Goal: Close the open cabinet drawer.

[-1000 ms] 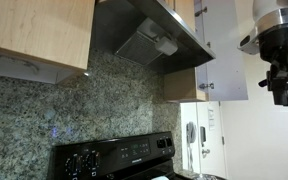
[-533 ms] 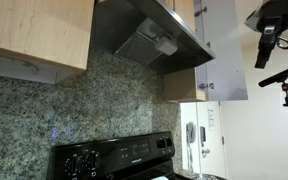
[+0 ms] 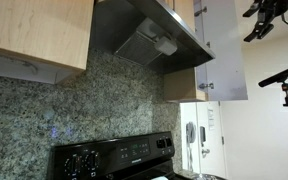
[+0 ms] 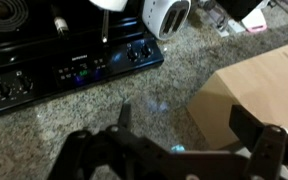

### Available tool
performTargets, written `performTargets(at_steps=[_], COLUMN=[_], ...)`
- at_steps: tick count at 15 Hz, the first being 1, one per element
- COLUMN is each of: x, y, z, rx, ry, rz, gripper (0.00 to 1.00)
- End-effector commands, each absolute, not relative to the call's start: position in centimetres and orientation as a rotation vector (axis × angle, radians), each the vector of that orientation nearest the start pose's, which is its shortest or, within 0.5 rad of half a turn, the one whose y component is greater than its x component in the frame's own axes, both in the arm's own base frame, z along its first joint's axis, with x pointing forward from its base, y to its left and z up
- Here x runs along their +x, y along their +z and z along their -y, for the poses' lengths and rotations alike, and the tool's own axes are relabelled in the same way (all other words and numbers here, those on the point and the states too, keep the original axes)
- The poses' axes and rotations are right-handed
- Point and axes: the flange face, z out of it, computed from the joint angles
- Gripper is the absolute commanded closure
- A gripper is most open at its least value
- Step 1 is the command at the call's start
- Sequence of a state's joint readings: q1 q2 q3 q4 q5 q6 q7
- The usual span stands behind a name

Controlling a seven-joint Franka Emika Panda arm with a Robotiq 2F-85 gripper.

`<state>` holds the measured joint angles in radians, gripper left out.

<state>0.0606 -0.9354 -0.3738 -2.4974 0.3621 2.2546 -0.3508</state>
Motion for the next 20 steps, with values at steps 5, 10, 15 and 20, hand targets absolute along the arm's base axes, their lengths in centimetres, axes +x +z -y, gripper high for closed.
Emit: performTargets(at_steps=[5, 10, 15, 20], x=[30.0, 29.9, 29.4, 29.9], y=[67.8, 69.9, 70.0, 70.0], z=[20.6, 24.6, 26.2, 25.6], rx=[-2.231, -2.031, -1.932, -1.942], ry=[-1.503, -1.801, -1.887, -1.881], rz=[-0.419, -0.667, -0.763, -0.750], gripper=[0.00, 0.00, 0.00, 0.00])
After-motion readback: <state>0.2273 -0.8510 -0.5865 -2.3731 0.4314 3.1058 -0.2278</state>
